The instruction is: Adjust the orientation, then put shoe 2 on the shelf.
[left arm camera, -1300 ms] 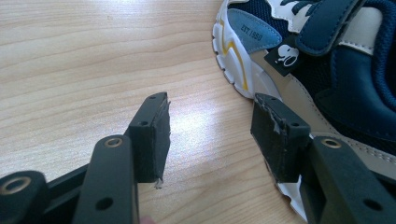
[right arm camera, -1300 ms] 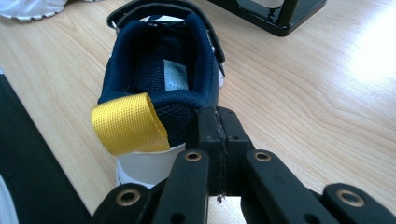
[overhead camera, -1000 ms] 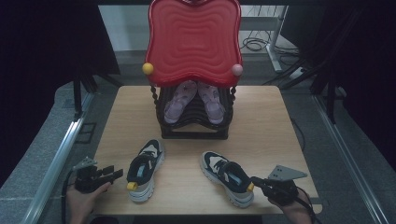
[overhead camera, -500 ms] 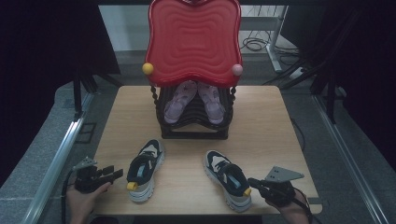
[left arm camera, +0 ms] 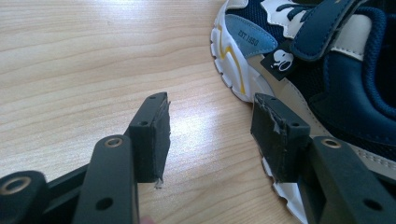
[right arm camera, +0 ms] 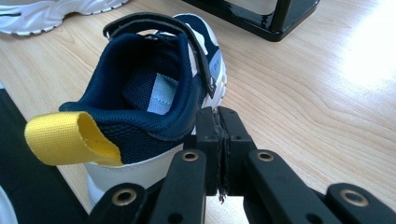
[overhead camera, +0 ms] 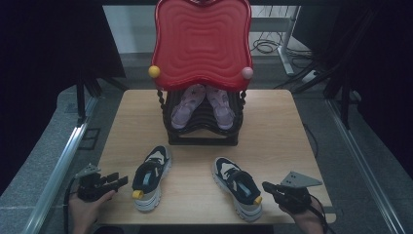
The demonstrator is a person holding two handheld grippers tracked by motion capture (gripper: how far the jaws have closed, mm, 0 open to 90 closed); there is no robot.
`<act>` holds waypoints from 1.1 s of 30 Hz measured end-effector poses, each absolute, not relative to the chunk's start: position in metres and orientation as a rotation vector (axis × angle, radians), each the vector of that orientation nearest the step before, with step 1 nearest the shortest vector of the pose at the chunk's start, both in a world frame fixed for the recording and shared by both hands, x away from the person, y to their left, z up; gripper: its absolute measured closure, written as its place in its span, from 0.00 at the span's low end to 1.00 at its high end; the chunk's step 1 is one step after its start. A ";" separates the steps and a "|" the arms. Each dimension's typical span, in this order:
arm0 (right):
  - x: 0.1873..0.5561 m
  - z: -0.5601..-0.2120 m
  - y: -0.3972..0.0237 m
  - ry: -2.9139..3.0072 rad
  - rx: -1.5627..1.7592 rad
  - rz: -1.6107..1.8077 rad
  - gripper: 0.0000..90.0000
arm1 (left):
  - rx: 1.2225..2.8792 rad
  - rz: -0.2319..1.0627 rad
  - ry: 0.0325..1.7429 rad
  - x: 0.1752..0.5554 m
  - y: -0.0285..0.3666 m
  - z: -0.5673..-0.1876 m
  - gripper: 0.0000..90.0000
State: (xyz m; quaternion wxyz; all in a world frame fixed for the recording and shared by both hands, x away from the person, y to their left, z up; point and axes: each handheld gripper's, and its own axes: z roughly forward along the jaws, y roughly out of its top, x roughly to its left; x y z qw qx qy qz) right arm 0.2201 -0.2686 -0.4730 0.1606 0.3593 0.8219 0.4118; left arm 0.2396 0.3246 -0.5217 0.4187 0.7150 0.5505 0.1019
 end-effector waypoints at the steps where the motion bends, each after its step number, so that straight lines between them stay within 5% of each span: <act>1: 0.220 -0.473 -0.269 2.347 1.028 1.176 0.98 | 1.790 0.259 1.380 0.240 0.325 -0.522 0.53; 17: 0.228 -0.472 -0.273 2.312 1.072 1.221 0.94 | 1.713 0.241 1.315 0.228 0.320 -0.506 0.53; 33: 0.236 -0.464 -0.276 2.229 1.115 1.268 0.64 | 1.753 0.227 1.205 0.235 0.295 -0.478 0.53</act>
